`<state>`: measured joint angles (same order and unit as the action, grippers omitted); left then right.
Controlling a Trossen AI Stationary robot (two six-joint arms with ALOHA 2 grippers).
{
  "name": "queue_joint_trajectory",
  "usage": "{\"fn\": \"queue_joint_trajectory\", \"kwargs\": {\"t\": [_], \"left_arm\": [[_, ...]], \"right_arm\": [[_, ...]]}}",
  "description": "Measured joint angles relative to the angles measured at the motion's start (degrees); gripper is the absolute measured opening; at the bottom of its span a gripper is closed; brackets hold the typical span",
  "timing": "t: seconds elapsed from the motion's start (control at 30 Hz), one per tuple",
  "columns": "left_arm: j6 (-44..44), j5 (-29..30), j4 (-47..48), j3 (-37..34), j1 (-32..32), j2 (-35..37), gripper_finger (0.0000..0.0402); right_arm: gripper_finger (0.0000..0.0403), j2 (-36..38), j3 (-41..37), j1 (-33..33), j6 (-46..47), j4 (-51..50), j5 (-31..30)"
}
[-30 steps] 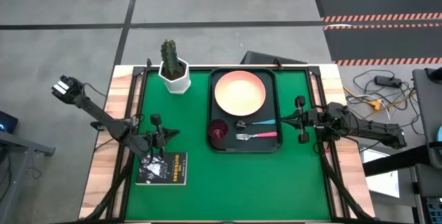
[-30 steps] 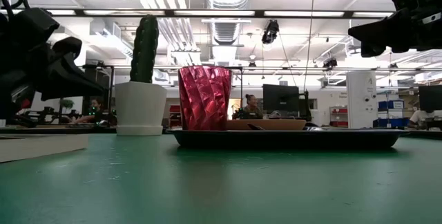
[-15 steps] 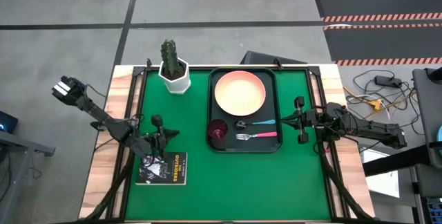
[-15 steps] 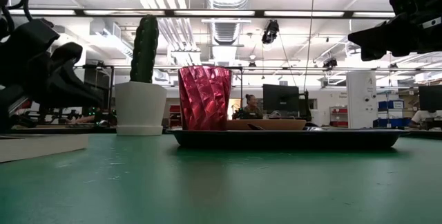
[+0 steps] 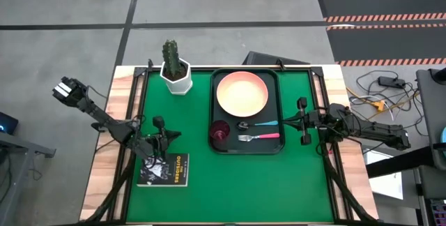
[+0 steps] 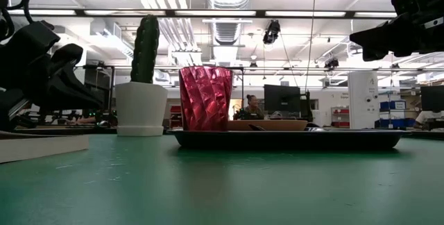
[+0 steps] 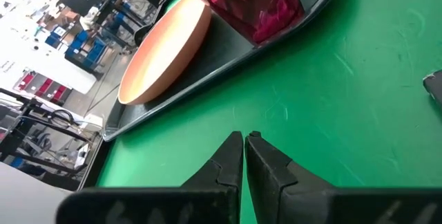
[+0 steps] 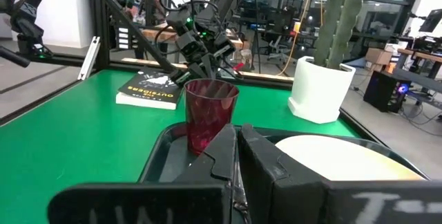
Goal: Pick and place plate/cup/fork/spoon on tray
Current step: Return to Home Position
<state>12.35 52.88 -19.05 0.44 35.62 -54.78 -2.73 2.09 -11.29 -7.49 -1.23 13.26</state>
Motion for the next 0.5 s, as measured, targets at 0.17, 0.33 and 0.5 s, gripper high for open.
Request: {"fn": "queue_joint_trajectory", "kwargs": {"t": [0.17,0.33,0.5], "left_arm": [[0.16,-0.33,0.43,0.07,0.00,3.43,0.0000],[0.14,-0.31,0.22,0.29,0.00,5.40,0.0000],[0.13,-0.28,0.19,0.01,0.00,9.22,0.0000]], "right_arm": [[0.0009,0.00,-0.02,0.00,0.00,0.00,0.00],[0.0009,0.00,-0.07,0.00,0.00,0.07,0.02],[0.0009,0.00,-0.09,0.00,0.00,0.15,0.02]]}}
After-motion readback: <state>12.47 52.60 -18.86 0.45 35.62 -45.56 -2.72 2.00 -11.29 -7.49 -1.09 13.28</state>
